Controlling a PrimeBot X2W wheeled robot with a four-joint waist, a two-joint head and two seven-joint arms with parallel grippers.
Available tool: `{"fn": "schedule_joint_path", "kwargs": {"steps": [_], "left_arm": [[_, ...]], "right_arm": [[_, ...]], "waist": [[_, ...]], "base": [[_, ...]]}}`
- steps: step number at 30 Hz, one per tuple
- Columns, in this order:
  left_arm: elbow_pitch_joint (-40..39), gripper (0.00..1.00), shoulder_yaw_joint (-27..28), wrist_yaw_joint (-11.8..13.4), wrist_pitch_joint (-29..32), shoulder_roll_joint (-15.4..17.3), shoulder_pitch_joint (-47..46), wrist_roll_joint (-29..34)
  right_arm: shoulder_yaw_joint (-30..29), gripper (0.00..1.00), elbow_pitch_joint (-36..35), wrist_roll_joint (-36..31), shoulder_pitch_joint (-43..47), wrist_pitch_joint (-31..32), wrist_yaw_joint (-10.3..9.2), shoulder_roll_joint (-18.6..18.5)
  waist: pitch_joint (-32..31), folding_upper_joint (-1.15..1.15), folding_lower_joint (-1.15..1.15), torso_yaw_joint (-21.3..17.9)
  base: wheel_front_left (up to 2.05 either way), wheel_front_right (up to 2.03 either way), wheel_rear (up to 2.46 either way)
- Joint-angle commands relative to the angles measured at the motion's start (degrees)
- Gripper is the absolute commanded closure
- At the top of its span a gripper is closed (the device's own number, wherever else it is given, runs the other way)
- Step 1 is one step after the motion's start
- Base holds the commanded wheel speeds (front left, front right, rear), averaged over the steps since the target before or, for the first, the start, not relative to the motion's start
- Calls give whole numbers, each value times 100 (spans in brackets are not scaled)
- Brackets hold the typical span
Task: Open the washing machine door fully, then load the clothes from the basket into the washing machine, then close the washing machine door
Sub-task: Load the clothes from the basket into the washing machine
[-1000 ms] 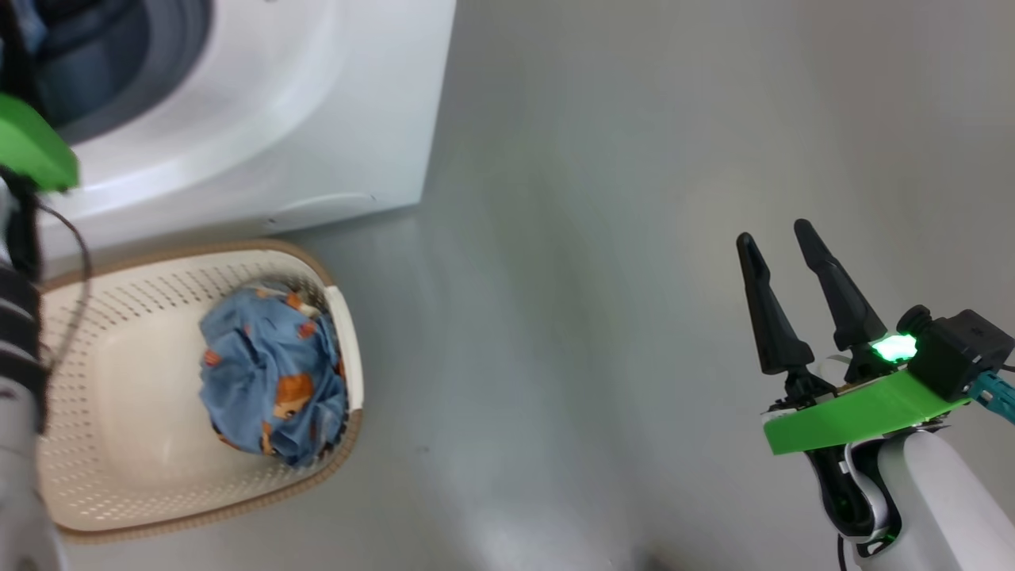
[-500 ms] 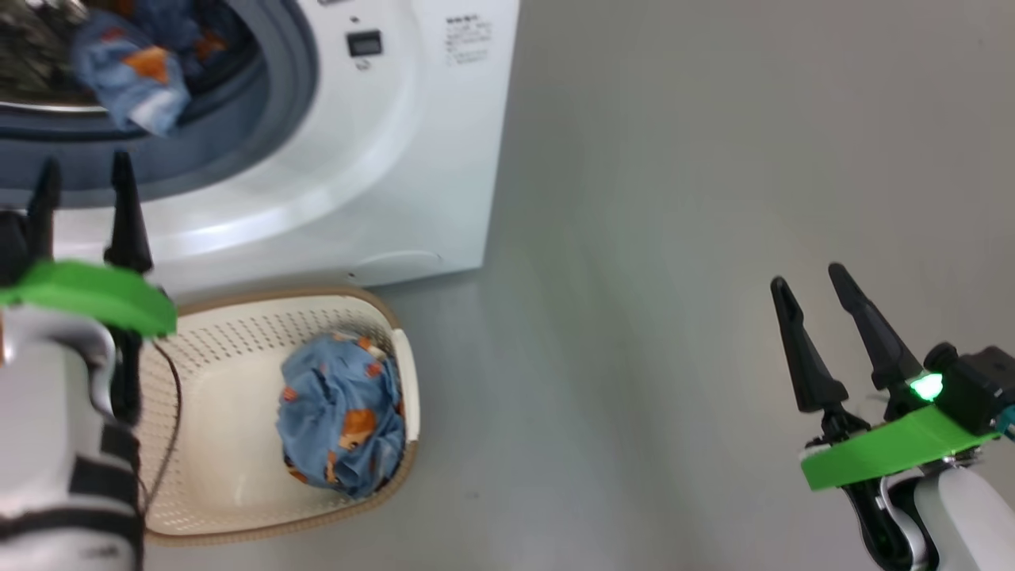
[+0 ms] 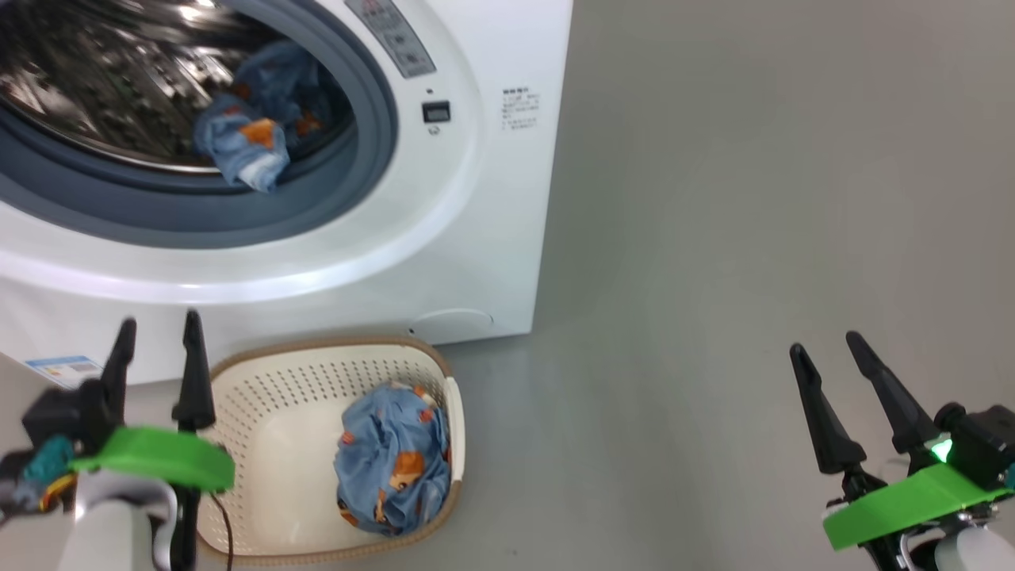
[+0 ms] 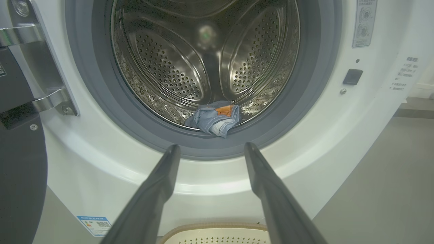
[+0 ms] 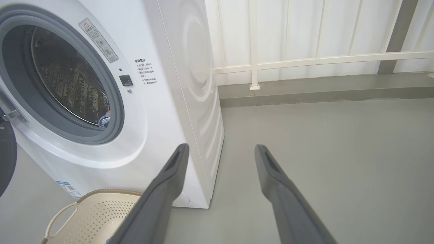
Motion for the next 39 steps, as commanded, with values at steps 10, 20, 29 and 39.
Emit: {"fn": "schedule_joint_path", "kwargs": {"steps": [10,20,29,39], "left_arm": [[-1169,0,407,-34,-37,-28,1339,-22],[-1570,0,452,-39,-37,-145,1804,-56],[-1611,0,478,-40,-37,-161,1783,-46],[-1032,0,307,-41,-37,-230,1459,-104]], "right_arm": [[16,0,-131,-59,397,-47,25,-200],[-92,0,-178,-91,494,-47,25,-141],[-90,0,-194,-91,436,-47,25,-97],[-77,0,-222,-76,72,-47,25,71]], "waist": [[-507,0,1,149],[-495,0,1,142],[-399,0,1,89],[90,0,1,-47]], "base": [[0,0,0],[0,0,0],[0,0,0],[0,0,0]]}}
